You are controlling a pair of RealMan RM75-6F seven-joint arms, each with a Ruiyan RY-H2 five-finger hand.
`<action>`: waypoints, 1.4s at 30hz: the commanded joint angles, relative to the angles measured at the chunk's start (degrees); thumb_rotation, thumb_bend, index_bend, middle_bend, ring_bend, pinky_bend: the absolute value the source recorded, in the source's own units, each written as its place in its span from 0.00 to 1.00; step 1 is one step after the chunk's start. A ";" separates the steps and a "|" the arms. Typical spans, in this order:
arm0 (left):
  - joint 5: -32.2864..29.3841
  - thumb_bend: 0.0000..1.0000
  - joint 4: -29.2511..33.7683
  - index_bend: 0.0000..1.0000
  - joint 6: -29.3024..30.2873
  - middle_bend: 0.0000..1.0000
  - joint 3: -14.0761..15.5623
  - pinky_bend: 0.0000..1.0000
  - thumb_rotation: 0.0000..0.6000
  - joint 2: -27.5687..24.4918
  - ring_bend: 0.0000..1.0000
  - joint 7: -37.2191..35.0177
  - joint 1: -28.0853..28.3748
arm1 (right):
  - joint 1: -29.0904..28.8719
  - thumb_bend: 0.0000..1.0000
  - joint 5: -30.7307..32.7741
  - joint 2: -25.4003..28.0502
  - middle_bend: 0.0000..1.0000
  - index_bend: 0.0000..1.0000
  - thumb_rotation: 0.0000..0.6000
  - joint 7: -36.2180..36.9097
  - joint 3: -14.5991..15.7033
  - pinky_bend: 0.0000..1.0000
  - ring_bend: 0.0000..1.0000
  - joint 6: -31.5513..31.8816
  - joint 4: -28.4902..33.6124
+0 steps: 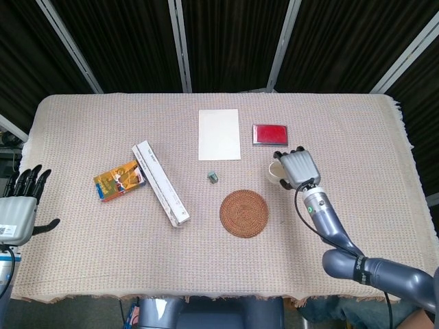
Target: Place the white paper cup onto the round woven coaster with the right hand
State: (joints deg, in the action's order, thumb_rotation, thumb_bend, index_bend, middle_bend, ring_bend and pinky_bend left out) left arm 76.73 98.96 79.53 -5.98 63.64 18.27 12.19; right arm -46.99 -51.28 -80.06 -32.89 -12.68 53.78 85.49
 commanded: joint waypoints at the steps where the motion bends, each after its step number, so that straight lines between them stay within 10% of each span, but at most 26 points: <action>1: 0.26 0.00 0.18 0.00 0.02 0.00 0.12 0.00 1.00 -0.07 0.00 -0.09 0.02 | 1.17 0.20 -5.24 4.80 0.45 0.27 1.00 0.32 1.76 0.27 0.39 1.67 9.29; 23: 1.99 0.00 0.83 0.00 1.06 0.00 0.72 0.00 1.00 -1.73 0.00 -3.03 -0.74 | -2.86 0.20 -2.64 -3.20 0.44 0.27 1.00 -14.07 6.76 0.27 0.38 3.83 14.08; 29: 2.29 0.00 0.94 0.00 1.20 0.00 0.85 0.00 1.00 -1.77 0.00 -3.00 -0.81 | -3.10 0.00 -1.36 -4.04 0.09 0.00 1.00 -16.07 7.42 0.23 0.11 4.86 14.08; 42: 4.27 0.00 2.07 0.00 2.23 0.00 1.53 0.00 1.00 -2.69 0.00 -4.51 -1.46 | 5.63 0.00 -11.86 10.28 0.02 0.00 1.00 -9.85 10.51 0.13 0.03 17.05 31.44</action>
State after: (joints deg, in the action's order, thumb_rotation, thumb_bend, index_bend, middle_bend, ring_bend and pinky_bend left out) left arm 80.68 100.88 81.48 -4.57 61.10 13.99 10.89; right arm -45.61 -57.05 -74.62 -46.45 -4.33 66.13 112.62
